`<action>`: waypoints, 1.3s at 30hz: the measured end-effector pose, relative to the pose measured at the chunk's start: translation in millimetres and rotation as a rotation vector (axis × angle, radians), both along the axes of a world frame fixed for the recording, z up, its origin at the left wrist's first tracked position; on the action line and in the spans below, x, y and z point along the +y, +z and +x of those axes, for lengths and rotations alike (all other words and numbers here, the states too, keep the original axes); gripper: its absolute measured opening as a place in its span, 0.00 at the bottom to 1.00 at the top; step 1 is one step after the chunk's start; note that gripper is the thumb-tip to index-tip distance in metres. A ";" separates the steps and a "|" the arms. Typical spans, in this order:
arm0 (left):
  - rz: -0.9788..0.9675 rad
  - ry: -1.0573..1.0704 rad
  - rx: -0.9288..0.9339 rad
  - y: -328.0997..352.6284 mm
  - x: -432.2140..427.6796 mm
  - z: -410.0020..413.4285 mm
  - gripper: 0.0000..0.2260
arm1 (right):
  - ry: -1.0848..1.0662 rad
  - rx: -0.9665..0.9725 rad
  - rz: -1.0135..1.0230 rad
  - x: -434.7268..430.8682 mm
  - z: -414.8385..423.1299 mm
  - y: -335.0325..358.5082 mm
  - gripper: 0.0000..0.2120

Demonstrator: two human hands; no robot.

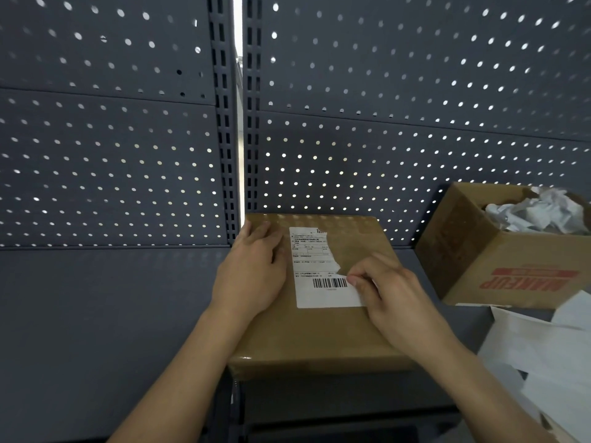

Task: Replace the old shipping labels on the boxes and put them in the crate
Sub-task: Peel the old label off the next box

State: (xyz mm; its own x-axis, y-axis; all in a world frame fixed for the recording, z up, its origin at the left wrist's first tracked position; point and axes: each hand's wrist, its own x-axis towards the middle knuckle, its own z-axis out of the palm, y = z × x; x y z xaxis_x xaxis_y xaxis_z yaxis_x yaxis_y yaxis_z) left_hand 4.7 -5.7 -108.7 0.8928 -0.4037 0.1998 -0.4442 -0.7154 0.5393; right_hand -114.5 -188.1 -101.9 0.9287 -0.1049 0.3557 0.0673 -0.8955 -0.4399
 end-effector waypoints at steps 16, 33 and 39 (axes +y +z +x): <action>-0.016 -0.009 -0.001 -1.9 1.0 0.7 0.18 | 0.108 -0.062 -0.001 2.1 -10.6 1.7 0.08; 0.006 0.002 0.042 -2.5 1.8 1.1 0.19 | -0.034 -0.223 0.240 0.6 -10.1 6.8 0.10; 0.010 0.002 0.028 -0.1 1.7 -0.2 0.18 | -0.129 -0.137 0.401 6.6 -7.8 18.1 0.16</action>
State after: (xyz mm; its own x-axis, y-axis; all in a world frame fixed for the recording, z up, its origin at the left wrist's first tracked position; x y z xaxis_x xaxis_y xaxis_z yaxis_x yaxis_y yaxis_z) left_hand 4.5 -4.0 -108.8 0.8987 -0.4038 0.1710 -0.4278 -0.7217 0.5442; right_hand -122.3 -181.5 -83.8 0.8463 -0.3713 0.3821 0.0484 -0.6607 -0.7491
